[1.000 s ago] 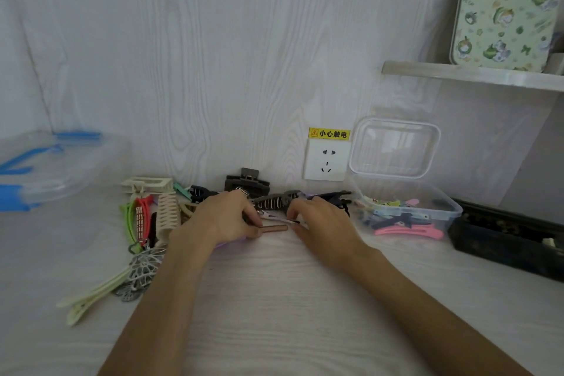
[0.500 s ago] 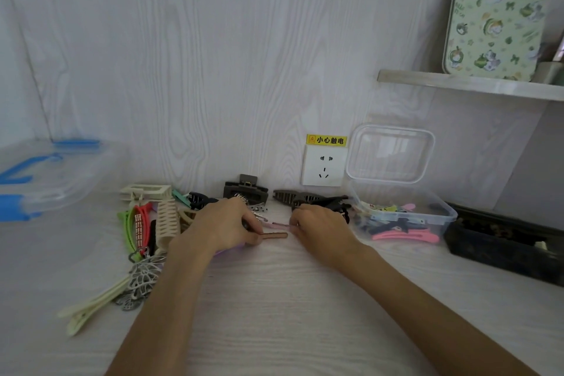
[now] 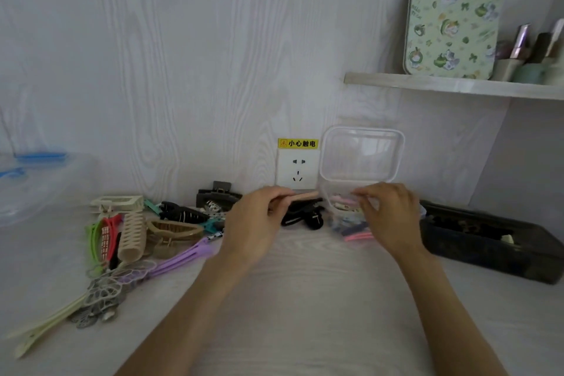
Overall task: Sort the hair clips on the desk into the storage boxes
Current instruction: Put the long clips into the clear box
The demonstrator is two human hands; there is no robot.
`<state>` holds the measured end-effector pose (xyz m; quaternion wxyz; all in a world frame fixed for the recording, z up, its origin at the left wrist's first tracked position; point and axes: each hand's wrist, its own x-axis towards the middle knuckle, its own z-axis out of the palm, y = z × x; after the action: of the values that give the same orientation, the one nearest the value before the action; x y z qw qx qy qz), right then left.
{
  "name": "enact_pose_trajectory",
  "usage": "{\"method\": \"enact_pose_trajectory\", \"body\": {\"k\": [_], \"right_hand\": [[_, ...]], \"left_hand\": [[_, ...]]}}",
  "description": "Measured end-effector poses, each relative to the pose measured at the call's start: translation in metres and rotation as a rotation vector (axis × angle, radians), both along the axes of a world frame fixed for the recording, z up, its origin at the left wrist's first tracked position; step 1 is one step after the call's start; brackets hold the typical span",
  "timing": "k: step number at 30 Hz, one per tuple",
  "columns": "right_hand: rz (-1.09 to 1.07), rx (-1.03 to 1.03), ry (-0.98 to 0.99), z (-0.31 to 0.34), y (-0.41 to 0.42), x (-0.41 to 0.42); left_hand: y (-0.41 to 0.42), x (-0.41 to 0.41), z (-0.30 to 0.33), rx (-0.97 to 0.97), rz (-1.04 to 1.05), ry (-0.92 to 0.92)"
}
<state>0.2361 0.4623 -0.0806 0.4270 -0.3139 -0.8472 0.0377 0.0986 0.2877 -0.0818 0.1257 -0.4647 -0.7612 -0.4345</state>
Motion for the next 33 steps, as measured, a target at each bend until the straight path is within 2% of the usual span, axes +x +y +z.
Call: {"method": "enact_pose_trajectory", "body": {"k": [5,8,12,15,18,20,24,27,30,33], "right_hand": [[-0.094,-0.077,0.152,-0.006,0.007,-0.003],[-0.07,-0.098,0.263,-0.005,0.007,-0.004],[-0.055,-0.138,0.269,-0.003,0.003,-0.005],[-0.007,-0.116,0.195,-0.002,-0.008,-0.009],[0.137,-0.006,0.088,-0.007,-0.027,-0.021],[0.278,0.027,-0.002,-0.013,-0.047,-0.032],[0.514,0.076,-0.164,-0.02,-0.087,-0.055],[0.627,0.053,-0.324,-0.025,-0.106,-0.072],[0.669,-0.02,-0.478,-0.033,-0.123,-0.094],[0.616,0.007,-0.462,-0.036,-0.126,-0.102]], "left_hand": [[0.057,0.029,0.018,0.104,-0.06,-0.018],[0.08,0.042,0.018,0.016,-0.11,-0.013],[0.076,0.039,0.009,-0.086,-0.101,-0.007],[0.044,0.022,0.007,-0.103,-0.034,0.054],[-0.002,0.0,0.009,-0.275,0.059,0.098],[-0.038,-0.015,0.014,-0.45,0.102,0.068],[-0.098,-0.042,0.02,-0.568,0.163,-0.026],[-0.116,-0.047,0.019,-0.717,0.109,-0.116],[-0.116,-0.05,0.015,-0.684,0.173,-0.122],[-0.111,-0.05,0.011,-0.633,0.304,-0.082]]}}
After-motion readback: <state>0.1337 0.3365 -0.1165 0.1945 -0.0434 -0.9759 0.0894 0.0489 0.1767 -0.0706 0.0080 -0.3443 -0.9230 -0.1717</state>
